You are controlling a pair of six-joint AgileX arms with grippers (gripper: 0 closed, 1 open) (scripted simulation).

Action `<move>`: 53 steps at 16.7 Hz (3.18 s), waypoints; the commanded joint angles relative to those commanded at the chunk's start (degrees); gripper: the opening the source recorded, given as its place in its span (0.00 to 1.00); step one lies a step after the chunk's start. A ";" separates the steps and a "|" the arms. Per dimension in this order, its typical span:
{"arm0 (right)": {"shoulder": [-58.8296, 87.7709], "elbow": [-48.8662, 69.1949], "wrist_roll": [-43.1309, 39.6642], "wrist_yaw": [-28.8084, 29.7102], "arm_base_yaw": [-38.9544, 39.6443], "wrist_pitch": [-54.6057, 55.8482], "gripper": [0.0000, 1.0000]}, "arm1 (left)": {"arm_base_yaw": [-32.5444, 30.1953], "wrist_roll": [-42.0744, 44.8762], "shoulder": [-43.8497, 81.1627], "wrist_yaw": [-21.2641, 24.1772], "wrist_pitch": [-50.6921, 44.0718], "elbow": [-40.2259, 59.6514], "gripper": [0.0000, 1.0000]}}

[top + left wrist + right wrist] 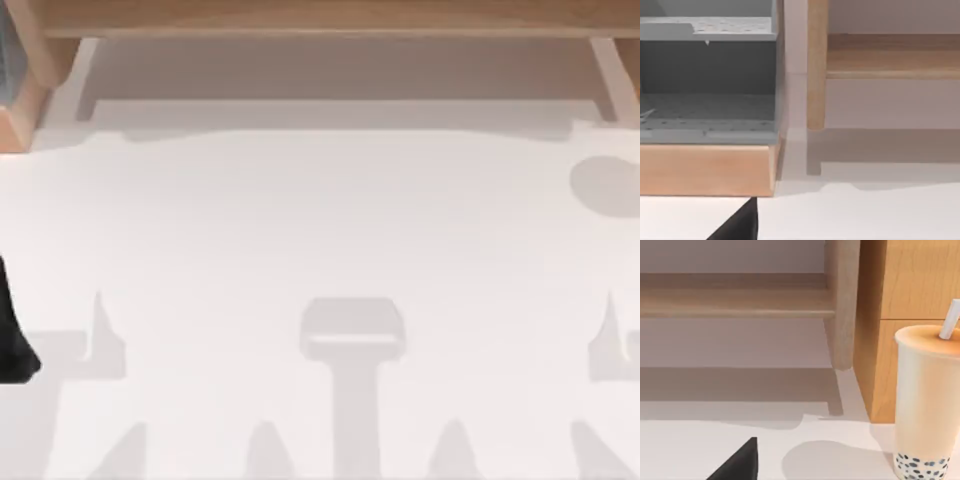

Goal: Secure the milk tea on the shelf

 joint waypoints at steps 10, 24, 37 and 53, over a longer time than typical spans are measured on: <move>21.57 3.89 0.19 -4.08 -4.47 18.76 1.00 | 0.00 0.00 0.00 0.00 0.00 0.00 1.00; 102.67 20.47 0.29 -16.59 -18.44 83.17 1.00 | 0.00 0.00 0.00 0.00 0.00 0.00 1.00; 120.49 23.35 0.25 -19.46 -21.59 97.29 1.00 | 0.00 0.00 0.00 0.00 0.00 0.00 1.00; 125.69 41.62 0.18 -14.75 -17.12 84.35 0.85 | 0.00 0.00 0.00 0.00 0.00 0.00 1.00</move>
